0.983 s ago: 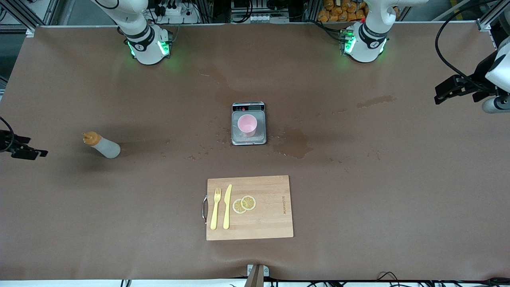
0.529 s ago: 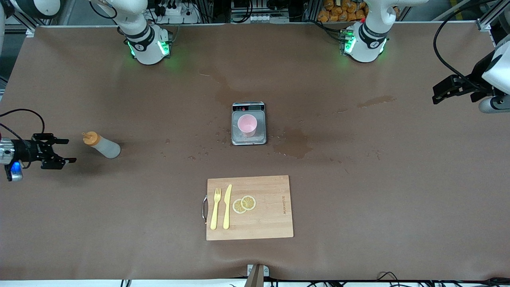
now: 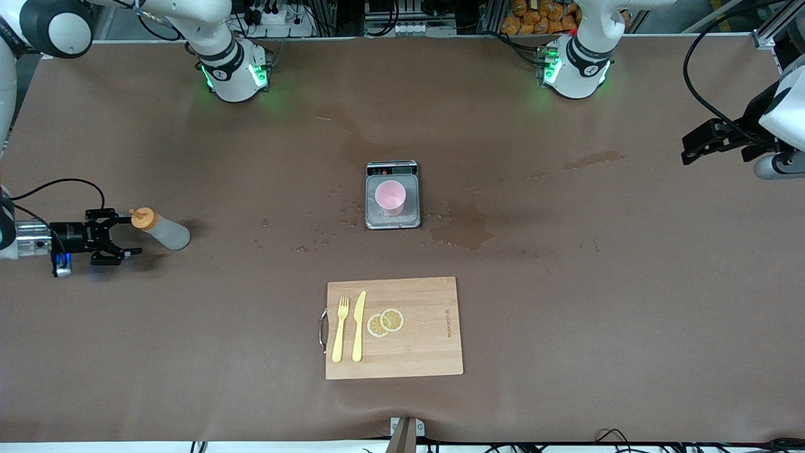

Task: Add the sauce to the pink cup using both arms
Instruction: 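Move the right gripper toward the orange-capped squeeze bottle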

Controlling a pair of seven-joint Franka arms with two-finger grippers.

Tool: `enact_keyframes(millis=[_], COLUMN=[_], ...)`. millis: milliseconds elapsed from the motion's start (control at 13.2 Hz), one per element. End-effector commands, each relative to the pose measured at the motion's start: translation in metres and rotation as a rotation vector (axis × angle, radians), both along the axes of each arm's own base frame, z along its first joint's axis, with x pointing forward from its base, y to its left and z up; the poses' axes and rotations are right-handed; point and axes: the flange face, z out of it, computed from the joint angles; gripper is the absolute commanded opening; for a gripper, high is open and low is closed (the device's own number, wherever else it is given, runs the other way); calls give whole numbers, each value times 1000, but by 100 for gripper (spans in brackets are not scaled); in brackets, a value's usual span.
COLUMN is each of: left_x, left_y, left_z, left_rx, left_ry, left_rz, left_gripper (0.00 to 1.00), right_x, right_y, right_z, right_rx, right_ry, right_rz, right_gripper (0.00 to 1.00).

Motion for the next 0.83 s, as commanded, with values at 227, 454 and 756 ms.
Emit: enact_keyframes(millis=[227,454,756], left_x=[-3,-5,-5], left_y=[-1,2,4], left_z=[5,9,10], left_rx=[-18,-19,-19], left_ry=[-2,-10,-10], left_rz=[-15,-10,-9], left_gripper=[100,100,100], right_x=[0,0,-1], right_y=[21,24,25], right_z=[-13,-18,-22], right_rx=[134,139,140], right_ry=[141,141,140], right_rz=[-83,-77,-76], right_gripper=[100,100,89])
